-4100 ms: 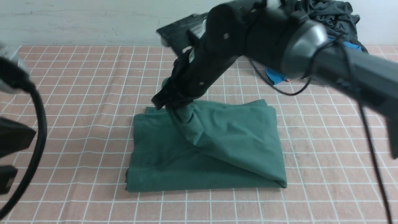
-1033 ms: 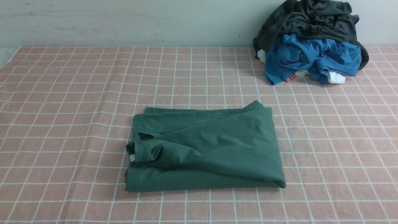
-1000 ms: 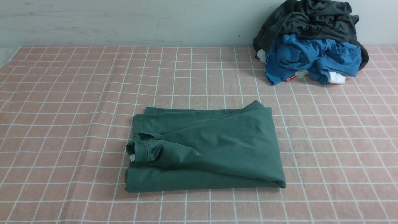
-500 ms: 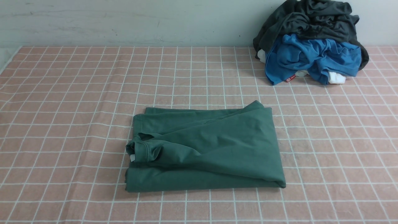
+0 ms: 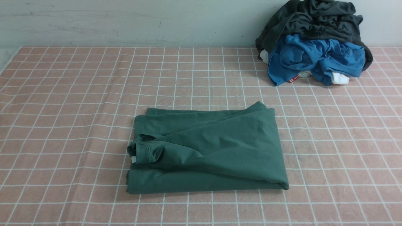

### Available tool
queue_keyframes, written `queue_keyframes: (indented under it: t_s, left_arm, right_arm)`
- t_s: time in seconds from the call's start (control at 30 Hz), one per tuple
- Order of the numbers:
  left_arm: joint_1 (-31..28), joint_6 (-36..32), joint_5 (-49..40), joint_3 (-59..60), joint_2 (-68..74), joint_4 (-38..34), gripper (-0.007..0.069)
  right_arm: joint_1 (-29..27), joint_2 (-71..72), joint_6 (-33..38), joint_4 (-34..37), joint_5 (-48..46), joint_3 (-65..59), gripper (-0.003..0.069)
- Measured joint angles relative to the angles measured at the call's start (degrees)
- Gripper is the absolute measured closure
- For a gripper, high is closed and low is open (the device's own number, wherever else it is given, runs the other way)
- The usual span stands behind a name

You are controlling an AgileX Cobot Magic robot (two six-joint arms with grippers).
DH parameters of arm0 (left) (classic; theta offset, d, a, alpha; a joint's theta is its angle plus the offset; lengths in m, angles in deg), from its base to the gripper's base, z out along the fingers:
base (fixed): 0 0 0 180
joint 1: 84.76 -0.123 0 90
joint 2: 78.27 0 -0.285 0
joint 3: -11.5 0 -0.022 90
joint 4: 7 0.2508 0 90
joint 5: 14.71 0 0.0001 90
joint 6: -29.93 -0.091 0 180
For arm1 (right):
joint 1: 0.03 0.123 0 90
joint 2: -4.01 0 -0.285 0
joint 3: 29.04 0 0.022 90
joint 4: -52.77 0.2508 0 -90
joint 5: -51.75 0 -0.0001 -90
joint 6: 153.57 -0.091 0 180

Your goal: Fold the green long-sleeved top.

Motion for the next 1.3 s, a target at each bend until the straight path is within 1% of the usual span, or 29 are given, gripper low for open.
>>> queue_keyframes:
  t_s: [0.63, 0.73, 0.77, 0.8, 0.83, 0.9, 0.93, 0.97, 1.0, 1.03, 1.13, 1.17, 1.2, 1.3]
  left_arm:
    - [0.0, 0.0, 0.08, 0.0, 0.0, 0.0, 0.0618]
    - [0.0, 0.42, 1.98, 0.4, 0.0, -0.05, 0.0618]
    - [-0.16, 0.79, 6.12, 1.52, 0.0, -0.28, 0.0618]
    - [-0.21, 0.79, 6.78, 1.52, 0.0, -0.28, 0.0618]
    - [-1.22, 0.79, 13.86, 3.65, 0.0, -0.49, 0.0618]
    - [-4.31, 0.21, 22.51, 7.57, 0.0, -0.61, 0.0618]
    - [-5.79, -0.18, 26.01, 8.85, 0.0, -0.67, 0.0618]
    - [-5.79, -0.29, 26.91, 9.3, 0.0, -0.68, 0.0618]
    - [-9.0, -1.11, 33.33, 13.16, 0.0, -0.9, 0.0618]
    - [-11.93, -1.36, 37.42, 16.24, 0.0, -1.25, 0.0618]
    - [-16.84, -1.61, 43.62, 23.01, 0.0, -2.58, 0.0618]
    - [-17.44, -1.61, 43.83, 23.46, 0.0, -3.02, 0.0618]
    - [-19.11, -1.61, 44.9, 26.69, 0.05, -3.93, 0.0618]
    - [-19.75, -1.61, 44.96, 30.92, 0.05, -4.11, 0.0618]
  right_arm:
    - [0.0, 0.0, 0.0, 0.0, -0.07, 0.0, 0.0673]
    - [0.0, 0.0, 0.0, 0.0, -0.07, 0.0, 0.0673]
    - [0.0, 0.0, 0.0, 0.0, -0.09, 0.0, 0.0673]
    - [0.0, 0.0, 0.0, 0.0, -0.09, 0.0, 0.0673]
    - [0.0, 0.0, 0.0, 0.0, -0.09, 0.0, 0.0673]
    - [0.0, 0.0, 0.0, 0.0, -0.09, 0.0, 0.0673]
    - [0.0, 0.0, 0.0, 0.0, -0.09, 0.0, 0.0673]
    - [0.0, 0.0, 0.0, 0.0, -0.09, 0.0, 0.0673]
    - [0.0, 0.0, 0.0, 0.0, -0.09, 0.0, 0.0673]
    - [0.0, 0.0, 0.0, 0.0, -0.13, 0.0, 0.0673]
    - [0.0, 0.0, 0.0, 0.0, -0.13, 0.0, 0.0673]
    - [0.0, 0.0, 0.0, 0.0, -0.13, 0.0, 0.0673]
    - [0.0, 0.0, 0.0, 0.0, -0.13, 0.0, 0.0673]
    - [0.0, 0.0, 0.0, 0.0, -0.13, 0.0, 0.0673]
